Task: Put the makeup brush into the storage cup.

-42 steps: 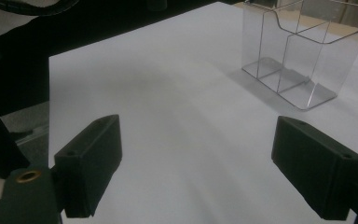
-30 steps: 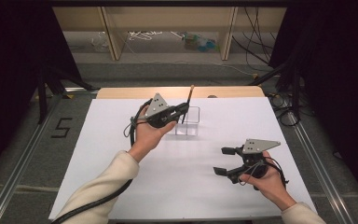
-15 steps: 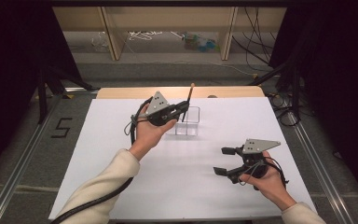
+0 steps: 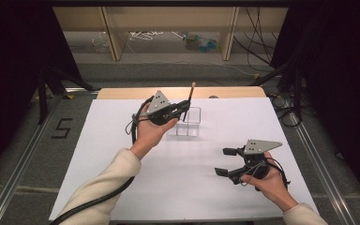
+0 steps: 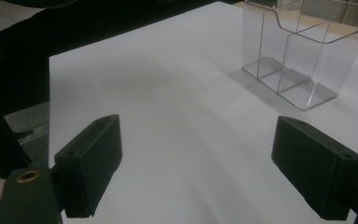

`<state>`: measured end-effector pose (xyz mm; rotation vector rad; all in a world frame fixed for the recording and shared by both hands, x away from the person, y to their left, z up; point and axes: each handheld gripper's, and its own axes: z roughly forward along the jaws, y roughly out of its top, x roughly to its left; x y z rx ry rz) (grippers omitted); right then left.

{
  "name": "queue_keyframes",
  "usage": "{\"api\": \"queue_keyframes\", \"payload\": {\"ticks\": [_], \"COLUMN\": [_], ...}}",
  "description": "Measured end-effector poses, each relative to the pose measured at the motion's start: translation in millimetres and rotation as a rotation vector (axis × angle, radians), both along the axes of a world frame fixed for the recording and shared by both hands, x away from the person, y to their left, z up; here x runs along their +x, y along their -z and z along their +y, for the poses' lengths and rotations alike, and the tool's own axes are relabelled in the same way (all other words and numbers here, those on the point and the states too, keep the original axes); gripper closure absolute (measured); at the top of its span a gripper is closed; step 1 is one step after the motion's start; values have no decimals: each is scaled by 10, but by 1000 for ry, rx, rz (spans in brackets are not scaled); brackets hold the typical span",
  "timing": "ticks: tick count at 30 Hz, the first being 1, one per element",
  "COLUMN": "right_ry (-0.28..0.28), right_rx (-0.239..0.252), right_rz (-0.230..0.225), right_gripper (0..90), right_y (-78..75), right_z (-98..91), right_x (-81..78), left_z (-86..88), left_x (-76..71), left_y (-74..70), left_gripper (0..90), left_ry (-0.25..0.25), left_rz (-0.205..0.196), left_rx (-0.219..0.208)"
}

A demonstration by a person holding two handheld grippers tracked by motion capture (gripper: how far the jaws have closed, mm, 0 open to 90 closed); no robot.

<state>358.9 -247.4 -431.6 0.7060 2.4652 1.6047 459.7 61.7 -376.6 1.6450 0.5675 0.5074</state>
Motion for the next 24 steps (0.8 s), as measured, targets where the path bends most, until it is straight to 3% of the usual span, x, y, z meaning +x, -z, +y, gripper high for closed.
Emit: {"api": "queue_keyframes", "payload": {"ticks": [24], "right_ry": [0], "right_rx": [-3], "right_rz": [-3], "right_gripper": [167], "right_y": [0], "right_z": [-4], "right_x": [1], "left_z": [-20], "left_x": [47], "left_y": [-29], "left_gripper": [828], "left_ry": [-3], "left_rz": [2], "left_rx": [1]}}
